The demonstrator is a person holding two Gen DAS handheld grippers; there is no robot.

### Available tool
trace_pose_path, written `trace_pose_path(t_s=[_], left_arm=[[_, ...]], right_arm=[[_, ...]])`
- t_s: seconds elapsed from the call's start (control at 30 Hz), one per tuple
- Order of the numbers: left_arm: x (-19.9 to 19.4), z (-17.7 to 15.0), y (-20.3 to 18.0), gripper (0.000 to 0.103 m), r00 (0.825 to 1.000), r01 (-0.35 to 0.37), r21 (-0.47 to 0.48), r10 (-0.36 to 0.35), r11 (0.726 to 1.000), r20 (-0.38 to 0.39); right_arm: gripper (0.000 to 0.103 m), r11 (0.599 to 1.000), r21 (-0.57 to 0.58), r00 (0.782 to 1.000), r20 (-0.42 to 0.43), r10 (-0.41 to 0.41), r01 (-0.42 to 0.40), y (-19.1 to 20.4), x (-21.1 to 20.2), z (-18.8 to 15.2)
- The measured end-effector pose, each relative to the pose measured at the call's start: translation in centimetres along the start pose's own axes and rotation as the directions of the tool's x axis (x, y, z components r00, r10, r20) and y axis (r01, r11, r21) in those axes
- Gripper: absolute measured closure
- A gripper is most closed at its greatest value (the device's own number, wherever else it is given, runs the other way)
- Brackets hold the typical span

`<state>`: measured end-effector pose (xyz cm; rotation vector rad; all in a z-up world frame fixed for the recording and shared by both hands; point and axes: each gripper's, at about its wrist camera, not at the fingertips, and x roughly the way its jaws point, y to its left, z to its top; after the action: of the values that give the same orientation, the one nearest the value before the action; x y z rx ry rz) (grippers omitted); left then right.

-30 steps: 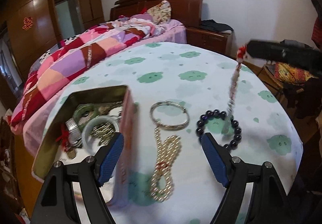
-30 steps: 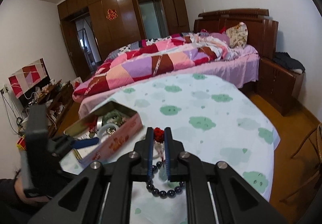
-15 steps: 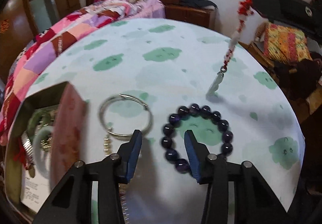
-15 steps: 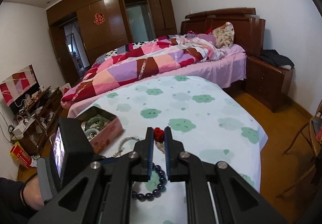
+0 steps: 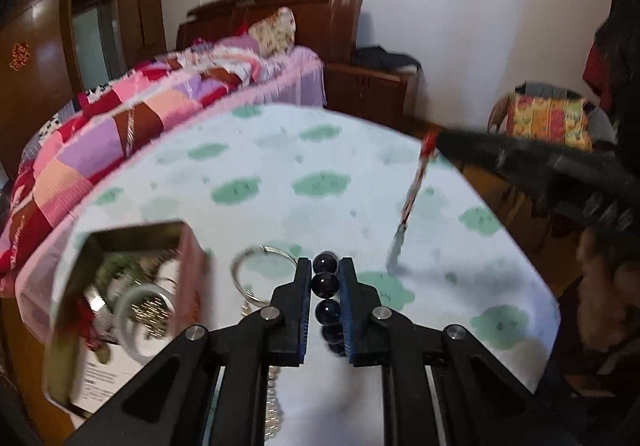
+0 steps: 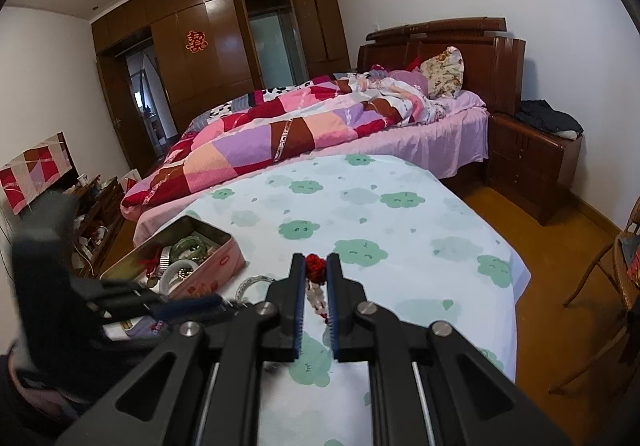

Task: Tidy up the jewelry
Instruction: 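Grasp the dark bead bracelet's red tassel with the right gripper while the left grasps its beads, then carry the dark bead bracelet into the tin and open both grippers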

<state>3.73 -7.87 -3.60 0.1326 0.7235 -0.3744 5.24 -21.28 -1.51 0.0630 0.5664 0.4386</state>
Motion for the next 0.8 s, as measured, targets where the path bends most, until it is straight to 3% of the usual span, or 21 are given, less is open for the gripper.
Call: trace_pose_path(t_s=[0.37, 0.8], left_arm=[[-6.3, 1.8, 5.7, 0.09, 0.991, -0.07, -0.095, 0.08, 0.993, 0.107], [-8.4, 0.2, 12.4, 0.09, 0.974, -0.172, -0.216, 0.198, 0.961, 0.106]], right_arm=[[0.091, 0.996, -0.059, 0.998, 0.016, 0.061, -0.06, 3.1, -0.4, 1.2], [0.091, 0.969, -0.189, 0.986, 0.017, 0.164, -0.158, 9.5, 0.8, 3.7]])
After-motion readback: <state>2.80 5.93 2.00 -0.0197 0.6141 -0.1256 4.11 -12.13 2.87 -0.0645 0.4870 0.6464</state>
